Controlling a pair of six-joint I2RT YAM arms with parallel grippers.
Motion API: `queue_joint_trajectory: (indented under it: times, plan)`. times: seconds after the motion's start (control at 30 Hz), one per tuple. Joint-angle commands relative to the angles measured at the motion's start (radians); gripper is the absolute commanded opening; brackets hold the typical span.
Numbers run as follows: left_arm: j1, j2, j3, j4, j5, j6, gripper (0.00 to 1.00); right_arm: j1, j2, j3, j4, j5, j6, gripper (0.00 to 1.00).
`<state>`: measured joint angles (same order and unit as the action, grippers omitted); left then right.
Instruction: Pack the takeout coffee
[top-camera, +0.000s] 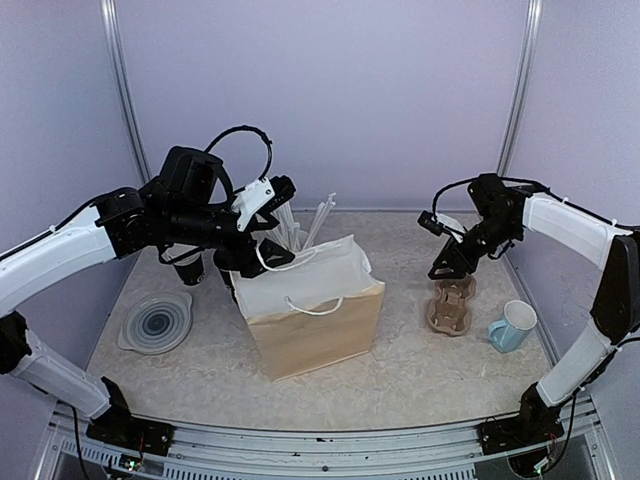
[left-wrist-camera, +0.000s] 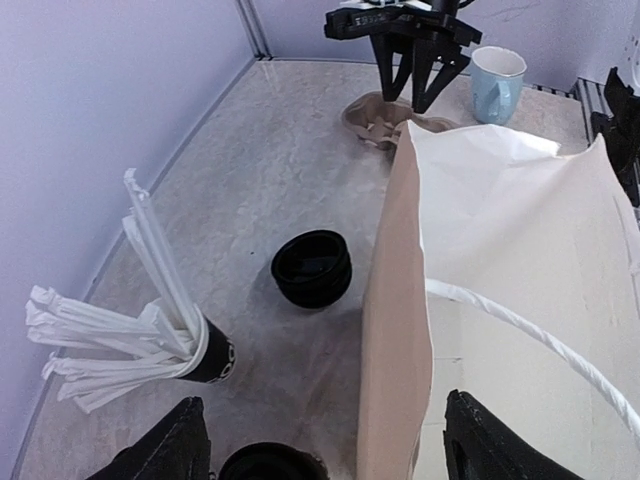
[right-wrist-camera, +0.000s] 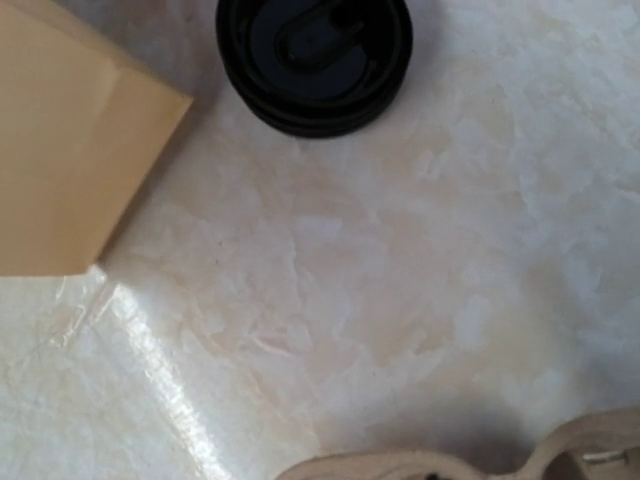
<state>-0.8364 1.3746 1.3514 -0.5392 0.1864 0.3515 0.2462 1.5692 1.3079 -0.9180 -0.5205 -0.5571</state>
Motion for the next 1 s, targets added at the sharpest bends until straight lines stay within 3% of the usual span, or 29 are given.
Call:
queue_joint_trajectory:
  times: [0.0, 0.03, 0.1, 0.27, 0.43, 0.77, 0.97]
  plan:
    - [-0.006, -0.038, -0.013, 0.009, -0.178, 0.017, 0.79, -0.005, -0.001, 0.041, -0.015, -0.043, 0.008, 0.44]
    - [-0.006, -0.028, 0.008, 0.013, -0.204, -0.011, 0.79, -0.006, 0.001, 0.044, -0.015, -0.049, 0.011, 0.44]
    - [-0.027, -0.001, 0.042, 0.016, -0.255, -0.038, 0.98, -0.004, 0.002, 0.047, -0.013, -0.061, 0.018, 0.44]
    - [-0.153, 0.108, 0.048, 0.037, -0.399, 0.047, 0.99, 0.008, -0.009, 0.058, -0.017, -0.093, 0.016, 0.44]
    - [-0.182, 0.150, 0.038, 0.050, -0.481, 0.095, 0.99, 0.070, -0.045, 0.133, -0.031, -0.154, -0.010, 0.44]
    - [-0.154, 0.012, 0.010, 0.140, -0.393, 0.019, 0.99, 0.367, 0.057, 0.487, 0.073, -0.089, -0.047, 0.40]
    - [-0.079, -0.058, -0.034, 0.183, -0.300, -0.060, 0.99, 0.456, 0.149, 0.539, 0.061, -0.128, -0.175, 0.42]
